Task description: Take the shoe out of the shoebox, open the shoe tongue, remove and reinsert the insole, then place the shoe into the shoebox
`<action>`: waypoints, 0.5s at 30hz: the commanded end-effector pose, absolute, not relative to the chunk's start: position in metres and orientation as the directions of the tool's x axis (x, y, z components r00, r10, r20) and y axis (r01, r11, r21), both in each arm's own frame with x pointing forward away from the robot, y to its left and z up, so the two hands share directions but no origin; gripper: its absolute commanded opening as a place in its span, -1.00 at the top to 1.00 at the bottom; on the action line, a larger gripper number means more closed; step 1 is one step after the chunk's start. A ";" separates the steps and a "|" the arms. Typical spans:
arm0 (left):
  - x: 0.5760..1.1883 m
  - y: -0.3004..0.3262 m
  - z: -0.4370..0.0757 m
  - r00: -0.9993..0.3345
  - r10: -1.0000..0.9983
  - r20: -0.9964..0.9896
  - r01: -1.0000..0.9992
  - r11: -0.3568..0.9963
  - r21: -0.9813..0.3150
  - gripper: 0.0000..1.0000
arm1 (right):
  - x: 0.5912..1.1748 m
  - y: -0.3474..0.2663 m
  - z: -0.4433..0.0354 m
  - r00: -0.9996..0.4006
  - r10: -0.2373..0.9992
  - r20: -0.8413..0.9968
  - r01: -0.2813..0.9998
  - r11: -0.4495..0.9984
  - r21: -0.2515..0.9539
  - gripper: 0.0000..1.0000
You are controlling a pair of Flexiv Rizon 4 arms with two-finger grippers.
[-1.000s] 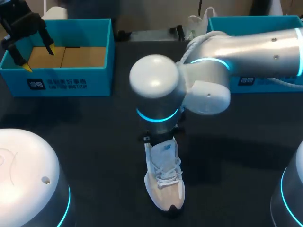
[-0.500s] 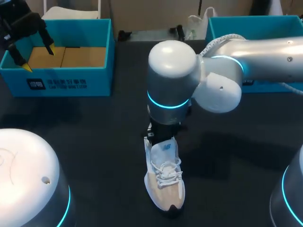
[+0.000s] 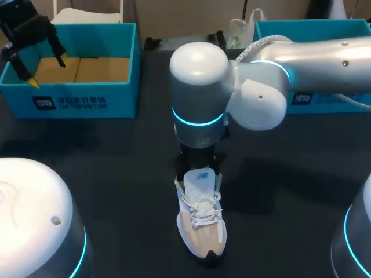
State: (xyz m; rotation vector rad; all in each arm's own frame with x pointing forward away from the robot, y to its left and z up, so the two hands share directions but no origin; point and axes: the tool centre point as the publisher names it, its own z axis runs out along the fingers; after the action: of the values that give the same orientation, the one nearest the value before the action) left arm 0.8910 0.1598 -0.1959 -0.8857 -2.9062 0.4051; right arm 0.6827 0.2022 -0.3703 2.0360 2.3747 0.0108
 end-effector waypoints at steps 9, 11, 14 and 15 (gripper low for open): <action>0.891 0.160 -0.196 -0.830 0.558 -0.002 0.538 0.799 -0.270 -1.00 | 0.679 0.203 -0.361 -0.168 0.984 -0.064 0.983 0.172 0.063 -1.00; 0.891 0.160 -0.196 -0.830 0.558 -0.002 0.538 0.799 -0.270 -1.00 | 0.677 0.202 -0.357 -0.161 0.984 -0.072 0.984 0.166 0.071 -1.00; 0.891 0.160 -0.196 -0.830 0.558 -0.002 0.538 0.799 -0.270 -1.00 | 0.674 0.199 -0.352 -0.153 0.986 -0.067 0.984 0.158 0.084 -1.00; 0.891 0.160 -0.196 -0.830 0.558 -0.002 0.538 0.799 -0.270 -1.00 | 0.672 0.198 -0.351 -0.150 0.987 -0.065 0.984 0.155 0.087 -1.00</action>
State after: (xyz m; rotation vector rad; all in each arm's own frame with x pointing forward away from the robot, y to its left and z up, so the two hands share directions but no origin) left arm 0.8910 0.1598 -0.1959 -0.8858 -2.9062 0.4050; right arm 0.6788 0.2024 -0.3561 1.9754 2.3120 0.0161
